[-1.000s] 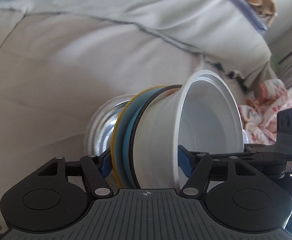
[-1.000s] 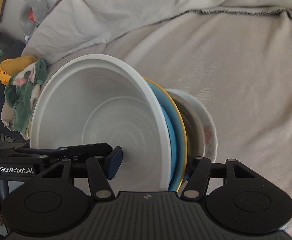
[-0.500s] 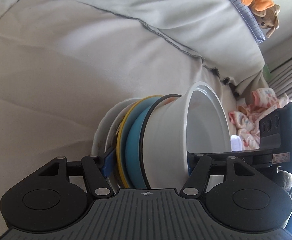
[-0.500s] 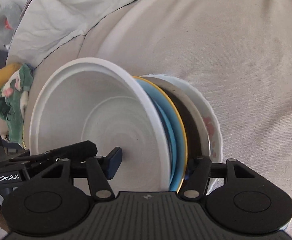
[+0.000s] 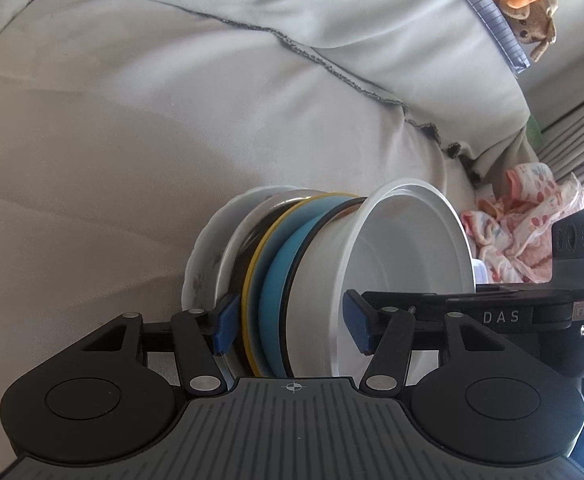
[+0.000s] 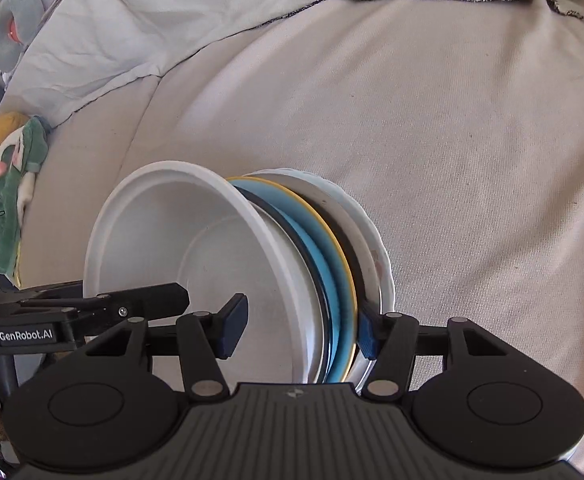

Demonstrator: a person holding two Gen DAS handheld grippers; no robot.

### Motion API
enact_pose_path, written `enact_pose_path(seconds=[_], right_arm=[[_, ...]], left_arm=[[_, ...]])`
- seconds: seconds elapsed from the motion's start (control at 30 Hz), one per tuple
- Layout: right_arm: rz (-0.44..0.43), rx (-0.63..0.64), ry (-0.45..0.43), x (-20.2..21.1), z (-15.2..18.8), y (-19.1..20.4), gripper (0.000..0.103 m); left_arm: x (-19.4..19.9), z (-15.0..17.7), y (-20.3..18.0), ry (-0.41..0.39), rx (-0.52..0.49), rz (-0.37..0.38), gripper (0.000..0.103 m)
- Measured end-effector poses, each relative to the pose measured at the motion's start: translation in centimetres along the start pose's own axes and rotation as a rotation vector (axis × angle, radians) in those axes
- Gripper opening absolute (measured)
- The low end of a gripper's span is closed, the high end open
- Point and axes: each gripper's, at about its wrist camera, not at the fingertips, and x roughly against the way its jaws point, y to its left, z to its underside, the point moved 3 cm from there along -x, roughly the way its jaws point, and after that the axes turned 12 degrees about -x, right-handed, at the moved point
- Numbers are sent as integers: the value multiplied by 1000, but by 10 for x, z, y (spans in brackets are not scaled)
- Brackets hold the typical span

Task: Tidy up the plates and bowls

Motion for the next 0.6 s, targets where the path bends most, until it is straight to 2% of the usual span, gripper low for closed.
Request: enact_pose_path(seconds=[0.1,0.27,0.4,0.53,0.6], right_arm=[[-14,-12,-8,0,-1,0,56],[32,98,-80,22,19,6,56],[16,79,-82,26,17,1,56],[37,105,-174,32,13,6,56],[3,130,-177,36,14,11,56]], left_arm=[[0,1,-3,1,-14,-16,59],[-1,-1,4,-7,11,-5,59],[-2,-3,3,-10,8,-7,59],[2,-4,4,-35,14,-6,59],[4,-5,5,-42,16,-7,59]])
